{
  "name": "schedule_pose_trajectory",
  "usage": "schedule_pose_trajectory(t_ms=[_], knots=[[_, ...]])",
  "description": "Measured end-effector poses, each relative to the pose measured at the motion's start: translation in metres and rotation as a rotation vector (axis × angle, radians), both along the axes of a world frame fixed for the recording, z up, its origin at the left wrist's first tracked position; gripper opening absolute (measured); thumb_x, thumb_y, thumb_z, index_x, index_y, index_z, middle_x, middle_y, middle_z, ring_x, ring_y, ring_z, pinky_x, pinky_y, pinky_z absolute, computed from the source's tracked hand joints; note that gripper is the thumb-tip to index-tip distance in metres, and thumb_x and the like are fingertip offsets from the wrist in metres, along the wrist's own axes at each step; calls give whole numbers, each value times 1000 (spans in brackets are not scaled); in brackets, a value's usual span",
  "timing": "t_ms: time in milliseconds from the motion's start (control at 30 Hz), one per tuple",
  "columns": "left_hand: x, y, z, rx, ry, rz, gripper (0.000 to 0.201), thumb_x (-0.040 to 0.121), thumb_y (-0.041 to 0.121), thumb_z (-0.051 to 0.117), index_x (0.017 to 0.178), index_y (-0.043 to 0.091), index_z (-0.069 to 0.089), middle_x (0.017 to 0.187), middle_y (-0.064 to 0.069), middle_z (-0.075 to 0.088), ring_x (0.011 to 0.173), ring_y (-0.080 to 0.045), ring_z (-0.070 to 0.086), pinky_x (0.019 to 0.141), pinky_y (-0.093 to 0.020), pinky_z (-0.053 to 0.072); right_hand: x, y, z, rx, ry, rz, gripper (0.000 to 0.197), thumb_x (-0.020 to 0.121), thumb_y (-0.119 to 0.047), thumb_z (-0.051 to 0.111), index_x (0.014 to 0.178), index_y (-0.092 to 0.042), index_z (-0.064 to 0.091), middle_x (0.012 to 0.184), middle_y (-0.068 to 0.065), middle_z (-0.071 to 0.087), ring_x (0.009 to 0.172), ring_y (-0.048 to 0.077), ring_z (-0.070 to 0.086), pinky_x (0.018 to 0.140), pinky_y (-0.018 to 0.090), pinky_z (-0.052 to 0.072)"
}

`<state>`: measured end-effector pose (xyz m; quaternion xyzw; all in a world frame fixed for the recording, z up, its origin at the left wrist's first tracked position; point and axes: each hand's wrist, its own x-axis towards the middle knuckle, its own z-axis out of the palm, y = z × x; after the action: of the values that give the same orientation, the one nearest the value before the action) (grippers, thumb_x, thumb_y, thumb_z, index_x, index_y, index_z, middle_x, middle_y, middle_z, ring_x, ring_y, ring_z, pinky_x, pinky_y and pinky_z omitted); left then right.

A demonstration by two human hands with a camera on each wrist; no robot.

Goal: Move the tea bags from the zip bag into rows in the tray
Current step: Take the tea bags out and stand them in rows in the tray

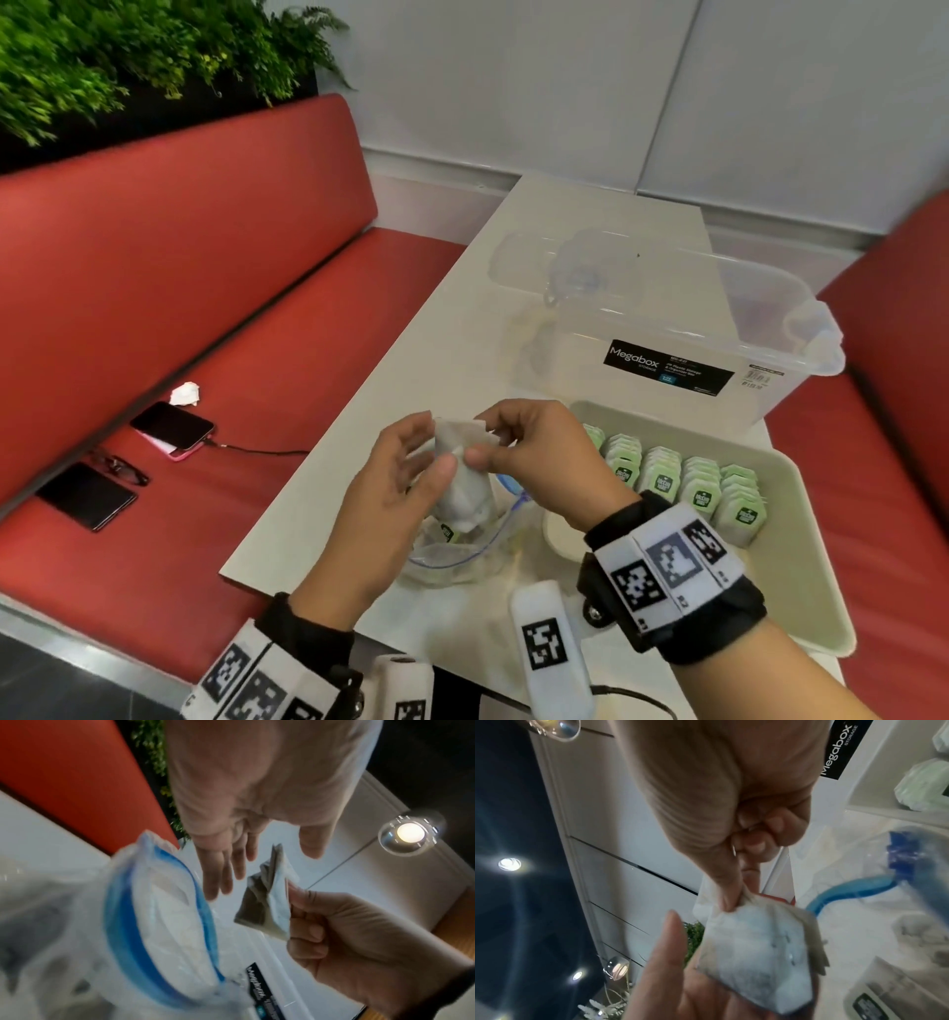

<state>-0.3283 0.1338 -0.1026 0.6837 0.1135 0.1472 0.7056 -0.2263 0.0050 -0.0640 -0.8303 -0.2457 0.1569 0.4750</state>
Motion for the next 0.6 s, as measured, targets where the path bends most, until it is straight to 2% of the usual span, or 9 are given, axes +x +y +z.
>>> schedule_pose_trajectory(t_ms=[33,100,167,233,333,367,433,500,600], knots=[[2,-3,3,-82,30,-42,51,80,46,67,124,28,49,123,7,61,114,-11,58,86,-32,52,-1,-1,3,10,13,5,18,72,-17,79,86,-13,69,70,-3,57,60,7,48,60,18,38],[6,-9,8,-202,77,-103,43,84,36,57,124,21,51,118,-3,65,107,-21,63,78,-39,56,-2,-4,10,5,14,3,18,72,-19,79,85,-20,66,64,-8,52,54,3,45,55,15,35],[9,-14,9,-263,109,-106,36,89,28,49,122,15,54,112,-8,68,100,-25,66,70,-37,56,-3,-7,14,-3,-11,-15,20,74,-23,78,86,-29,63,64,-10,55,49,-2,46,52,15,35],[13,-16,8,-335,140,-84,29,96,21,43,120,12,55,107,-9,70,92,-24,68,63,-33,55,-8,-14,18,-19,-96,-30,26,75,-31,77,94,-35,60,75,-11,62,52,-5,49,57,16,37],[18,-17,7,-479,176,-74,28,99,18,39,118,8,56,106,-15,69,84,-23,68,62,-34,57,-17,-28,21,-31,-259,122,45,64,-32,84,104,-36,64,101,-15,58,76,-11,50,69,13,38],[19,-18,8,-521,189,-70,28,99,17,38,117,6,56,104,-15,69,83,-22,68,61,-34,57,-20,-32,21,-71,-293,198,48,61,-30,85,104,-36,66,109,-16,57,87,-11,49,74,14,39],[21,-22,7,-601,203,-85,26,99,14,37,109,2,58,92,-13,71,77,-20,70,55,-31,57,-23,-35,16,-211,-397,283,47,63,-25,83,105,-39,67,121,-18,55,105,-1,48,84,24,44],[23,-26,8,-682,212,-122,27,99,14,35,98,1,58,81,-12,71,69,-18,70,51,-28,56,-24,-36,9,-279,-516,280,38,70,-20,77,101,-38,69,122,-17,59,106,10,50,81,35,49],[27,-27,8,-783,236,-133,33,100,22,33,102,2,59,88,-14,72,65,-19,69,50,-28,56,-23,-40,3,-259,-566,272,19,74,-23,73,91,-32,74,114,-13,66,98,15,56,75,33,50]])
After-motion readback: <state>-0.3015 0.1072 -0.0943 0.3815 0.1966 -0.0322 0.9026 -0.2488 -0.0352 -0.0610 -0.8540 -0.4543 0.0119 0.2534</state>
